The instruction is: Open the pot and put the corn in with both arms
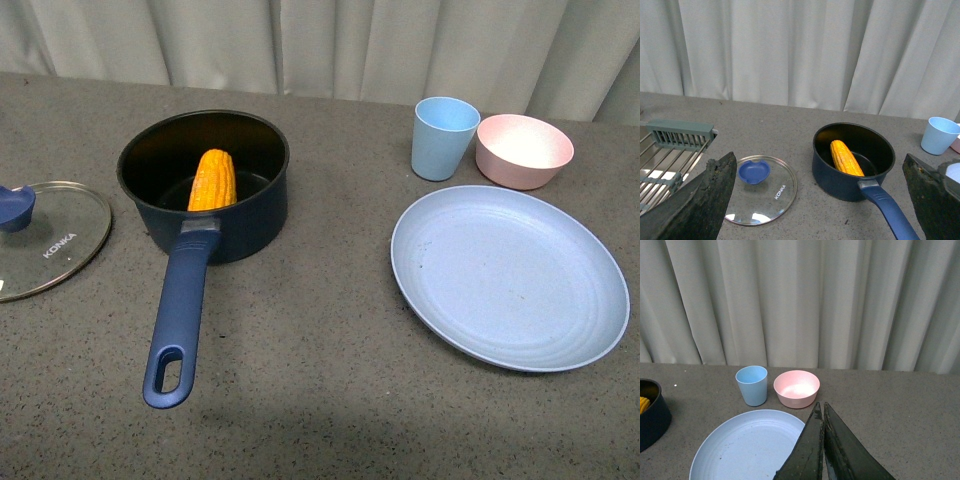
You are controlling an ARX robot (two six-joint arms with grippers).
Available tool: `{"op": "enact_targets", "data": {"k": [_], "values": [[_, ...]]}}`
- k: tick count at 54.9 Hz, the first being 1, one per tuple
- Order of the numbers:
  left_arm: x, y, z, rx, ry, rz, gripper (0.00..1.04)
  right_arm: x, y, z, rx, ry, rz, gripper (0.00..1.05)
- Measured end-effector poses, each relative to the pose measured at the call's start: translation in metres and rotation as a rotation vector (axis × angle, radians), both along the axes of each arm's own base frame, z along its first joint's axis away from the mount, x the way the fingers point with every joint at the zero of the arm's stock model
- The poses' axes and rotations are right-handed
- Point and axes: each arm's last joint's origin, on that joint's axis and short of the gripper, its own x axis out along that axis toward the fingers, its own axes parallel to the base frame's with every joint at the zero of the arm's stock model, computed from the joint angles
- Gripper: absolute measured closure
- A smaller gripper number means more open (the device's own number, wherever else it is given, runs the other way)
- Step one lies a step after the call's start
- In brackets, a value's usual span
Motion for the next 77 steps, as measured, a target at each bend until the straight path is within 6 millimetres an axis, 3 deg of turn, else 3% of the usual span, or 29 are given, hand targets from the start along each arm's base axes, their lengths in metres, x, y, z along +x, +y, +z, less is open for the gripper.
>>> {"op": "enact_targets", "data": {"k": [31, 40, 50, 58, 77], "values": [[0.000, 0.000, 0.000, 0.000, 0.000, 0.000, 0.06, -0.015, 0.000, -0.003, -0.001, 0.006, 0.002, 1.03], [0.000, 0.000, 0.000, 0.000, 0.000, 0.000, 0.06, -0.015, 0.000, -0.003, -0.001, 0.006, 0.002, 0.78], [0.000, 0.000, 0.000, 0.000, 0.000, 0.000, 0.06, -0.015, 0.000, -0.003, -0.001, 0.006, 0.002, 0.32], [0.000, 0.000, 0.000, 0.000, 0.000, 0.000, 0.06, -0.015, 0.000, -0.003, 0.000, 0.006, 0.002, 0.08], [0.000, 0.000, 0.000, 0.000, 0.000, 0.000, 0.06, -0.015, 0.000, -0.003, 0.000, 0.006, 0.002, 0.09]]}}
